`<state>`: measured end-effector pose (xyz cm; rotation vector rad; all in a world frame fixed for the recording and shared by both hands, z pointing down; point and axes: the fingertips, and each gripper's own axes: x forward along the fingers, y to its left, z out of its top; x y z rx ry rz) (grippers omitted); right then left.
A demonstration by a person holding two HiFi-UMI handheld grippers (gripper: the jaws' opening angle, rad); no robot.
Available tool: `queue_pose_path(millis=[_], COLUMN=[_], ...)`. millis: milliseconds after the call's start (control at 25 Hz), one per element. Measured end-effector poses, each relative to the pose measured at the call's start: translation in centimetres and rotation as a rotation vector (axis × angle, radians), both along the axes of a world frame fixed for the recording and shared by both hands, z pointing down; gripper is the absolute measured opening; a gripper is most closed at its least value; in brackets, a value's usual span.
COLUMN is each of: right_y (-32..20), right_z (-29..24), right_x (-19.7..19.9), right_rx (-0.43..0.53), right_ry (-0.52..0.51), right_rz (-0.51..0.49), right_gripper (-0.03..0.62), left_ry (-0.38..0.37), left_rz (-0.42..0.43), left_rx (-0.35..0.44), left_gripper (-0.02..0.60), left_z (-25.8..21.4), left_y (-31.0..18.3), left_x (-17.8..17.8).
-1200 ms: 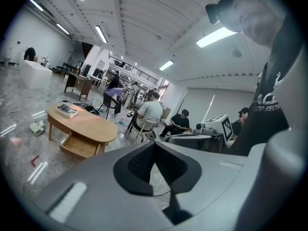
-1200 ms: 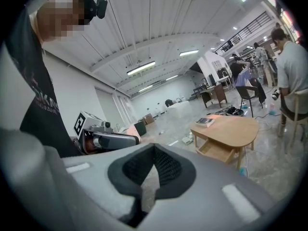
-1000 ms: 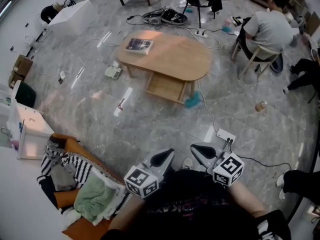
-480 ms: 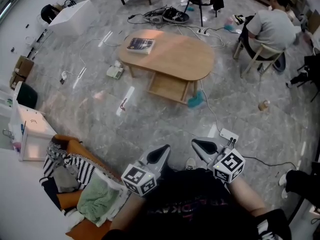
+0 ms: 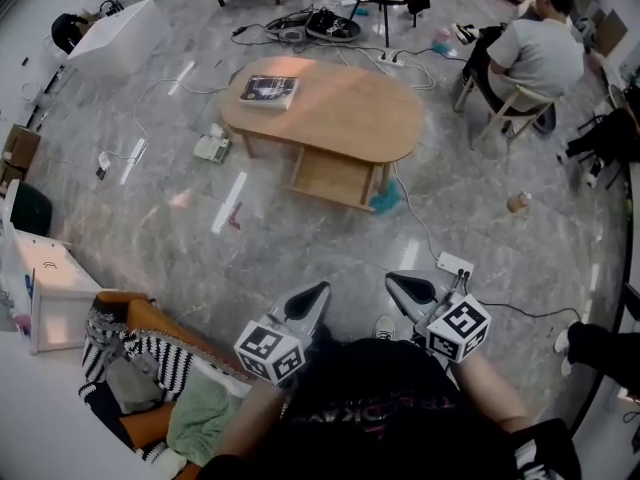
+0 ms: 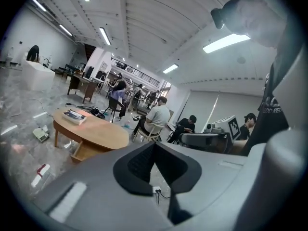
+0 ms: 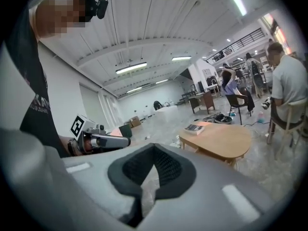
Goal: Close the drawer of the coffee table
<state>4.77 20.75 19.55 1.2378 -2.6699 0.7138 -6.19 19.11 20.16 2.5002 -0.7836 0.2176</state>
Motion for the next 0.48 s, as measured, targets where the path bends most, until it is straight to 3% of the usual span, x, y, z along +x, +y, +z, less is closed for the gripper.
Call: queue_pose_path(millis=[480], right_y=[-9.4], right_z=[0.3], right_x=[-8.1], right_rx=[-0.01], right_ry=[0.046], right_rz=[0.17], right_gripper=[0.0], left_ry=[-0.006], left_rz=[0.09], left_rx=[0.008], left_gripper=[0.005], left_z=[2.0], left_y=[-11.1], left_x=[-9.2])
